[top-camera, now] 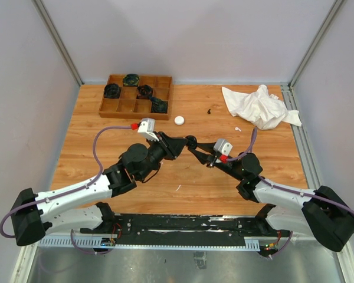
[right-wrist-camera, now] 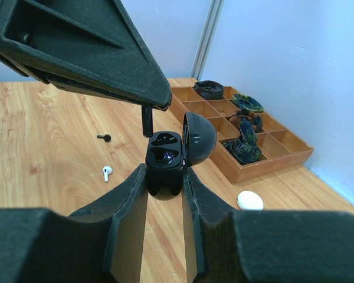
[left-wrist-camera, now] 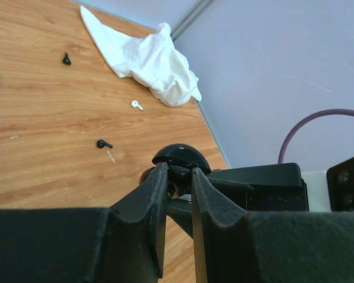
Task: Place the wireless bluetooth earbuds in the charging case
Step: Place the earbud in the charging case.
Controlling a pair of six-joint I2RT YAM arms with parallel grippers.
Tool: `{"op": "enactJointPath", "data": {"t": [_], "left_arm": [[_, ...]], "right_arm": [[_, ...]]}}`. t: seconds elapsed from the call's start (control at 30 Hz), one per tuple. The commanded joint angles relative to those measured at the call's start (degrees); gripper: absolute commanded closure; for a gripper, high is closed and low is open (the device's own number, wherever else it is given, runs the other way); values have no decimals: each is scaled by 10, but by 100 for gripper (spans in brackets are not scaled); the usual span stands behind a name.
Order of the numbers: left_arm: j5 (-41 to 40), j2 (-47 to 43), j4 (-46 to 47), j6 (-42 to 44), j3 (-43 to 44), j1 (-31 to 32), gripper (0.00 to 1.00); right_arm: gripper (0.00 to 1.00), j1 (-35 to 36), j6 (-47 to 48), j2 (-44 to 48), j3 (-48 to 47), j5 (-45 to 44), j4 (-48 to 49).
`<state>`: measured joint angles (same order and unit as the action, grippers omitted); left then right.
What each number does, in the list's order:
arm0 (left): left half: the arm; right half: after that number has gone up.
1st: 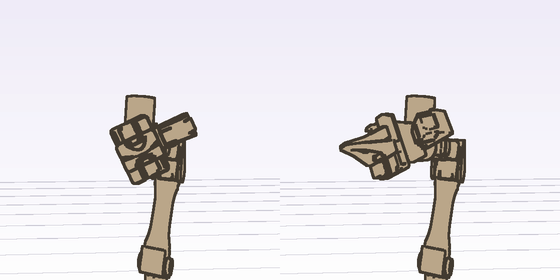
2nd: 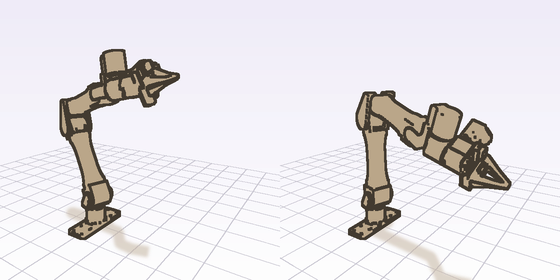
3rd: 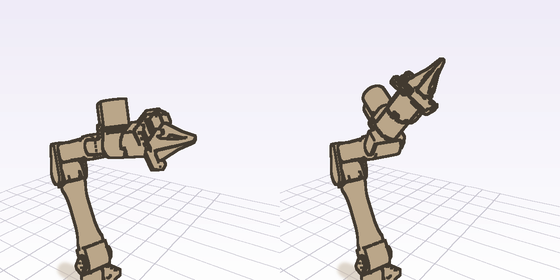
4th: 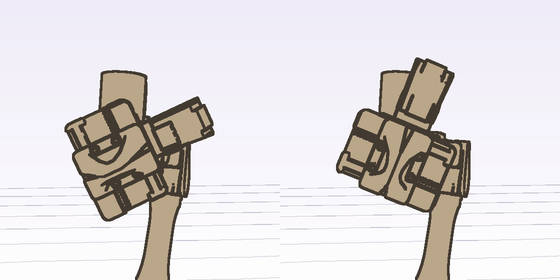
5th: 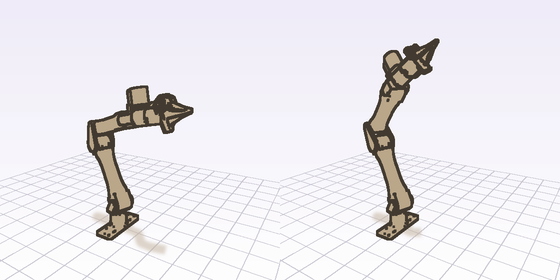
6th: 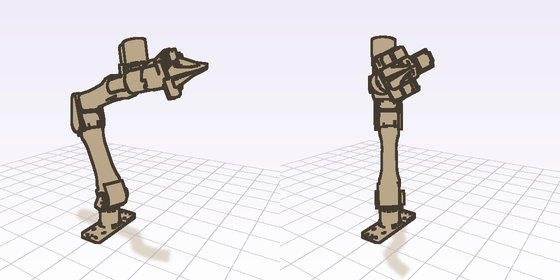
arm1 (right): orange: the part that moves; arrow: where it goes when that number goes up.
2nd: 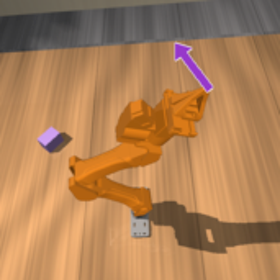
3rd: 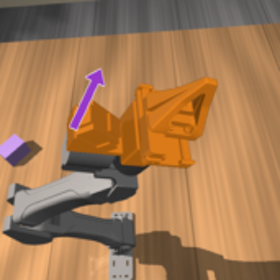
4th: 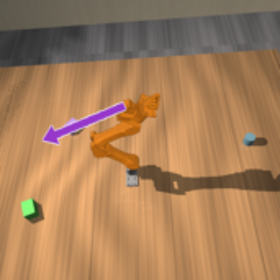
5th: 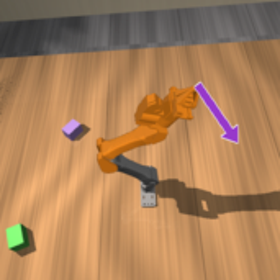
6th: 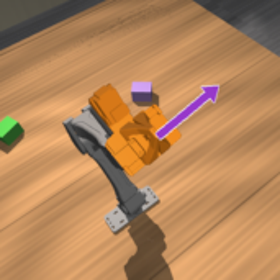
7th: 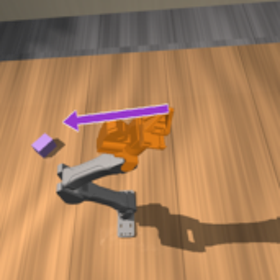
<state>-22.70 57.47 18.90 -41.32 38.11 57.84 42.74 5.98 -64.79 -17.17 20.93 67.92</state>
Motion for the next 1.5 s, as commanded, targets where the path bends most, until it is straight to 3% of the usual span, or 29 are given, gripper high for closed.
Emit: {"op": "enactJointPath", "data": {"t": [0.0,0.63,1.2,1.47], "left_arm": [[-23,6,44,19,0,9,85],[-49,35,45,54,3,26,84],[-42,32,41,58,11,34,53],[-69,4,-37,63,32,34,47]], "right_arm": [[99,8,-7,4,5,2,36],[99,8,-8,19,7,4,35],[99,8,0,32,13,0,21],[99,8,10,33,22,-12,15]]}}
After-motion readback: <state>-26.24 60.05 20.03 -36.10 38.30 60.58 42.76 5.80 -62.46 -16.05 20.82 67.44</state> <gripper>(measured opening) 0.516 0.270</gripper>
